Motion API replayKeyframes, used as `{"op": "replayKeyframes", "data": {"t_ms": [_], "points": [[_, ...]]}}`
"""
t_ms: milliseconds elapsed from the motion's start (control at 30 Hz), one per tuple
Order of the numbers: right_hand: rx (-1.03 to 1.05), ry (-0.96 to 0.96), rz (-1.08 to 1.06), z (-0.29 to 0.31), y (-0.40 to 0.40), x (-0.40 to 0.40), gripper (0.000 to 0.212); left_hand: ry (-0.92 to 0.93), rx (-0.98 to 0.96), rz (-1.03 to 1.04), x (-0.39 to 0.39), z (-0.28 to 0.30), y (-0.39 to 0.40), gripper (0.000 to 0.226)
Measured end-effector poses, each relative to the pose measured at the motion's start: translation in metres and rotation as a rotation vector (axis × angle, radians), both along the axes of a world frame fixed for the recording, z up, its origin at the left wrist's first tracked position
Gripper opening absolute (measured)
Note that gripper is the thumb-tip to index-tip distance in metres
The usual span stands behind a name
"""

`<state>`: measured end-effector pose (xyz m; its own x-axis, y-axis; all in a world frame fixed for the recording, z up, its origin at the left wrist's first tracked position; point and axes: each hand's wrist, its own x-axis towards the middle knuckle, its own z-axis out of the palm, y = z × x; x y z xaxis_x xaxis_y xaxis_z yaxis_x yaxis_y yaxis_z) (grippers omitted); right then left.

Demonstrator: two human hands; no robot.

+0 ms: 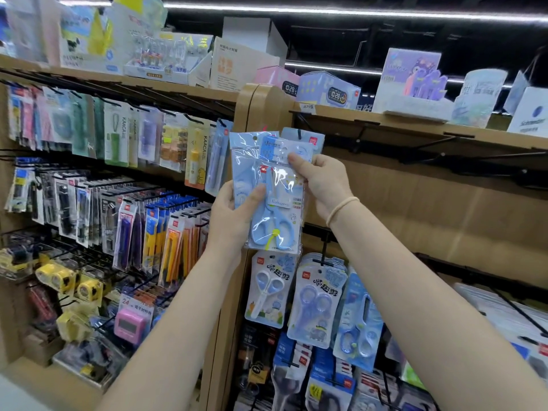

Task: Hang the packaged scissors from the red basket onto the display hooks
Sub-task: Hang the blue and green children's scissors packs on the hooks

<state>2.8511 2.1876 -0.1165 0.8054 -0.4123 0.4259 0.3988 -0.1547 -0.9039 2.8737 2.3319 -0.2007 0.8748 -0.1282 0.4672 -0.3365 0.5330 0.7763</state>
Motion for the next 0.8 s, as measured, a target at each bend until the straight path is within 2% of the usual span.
{"op": "replayKeyframes", "data": {"t_ms": [233,333,400,600,800], "points": [[-0.058,0.049,0.02,0.0,-0.001,0.004,0.018,0.008,-0.002,-0.023,0.001,-0.001,0.001,0.034],[-0.014,0.055,0.098,0.002,0.0,0.002,0.014,-0.004,0.003,-0.037,0.001,0.001,0.003,0.041],[0.023,0.041,0.123,0.002,0.003,0.0,0.015,-0.012,-0.007,-0.016,0.002,0.002,0.005,0.034],[0.047,0.044,-0.012,0.0,0.0,0.007,0.023,-0.027,-0.077,0.057,0.0,0.0,0.002,0.026],[0.032,0.061,0.005,0.002,-0.002,0.011,0.014,-0.016,-0.08,0.069,0.004,-0.003,0.003,0.028]]}}
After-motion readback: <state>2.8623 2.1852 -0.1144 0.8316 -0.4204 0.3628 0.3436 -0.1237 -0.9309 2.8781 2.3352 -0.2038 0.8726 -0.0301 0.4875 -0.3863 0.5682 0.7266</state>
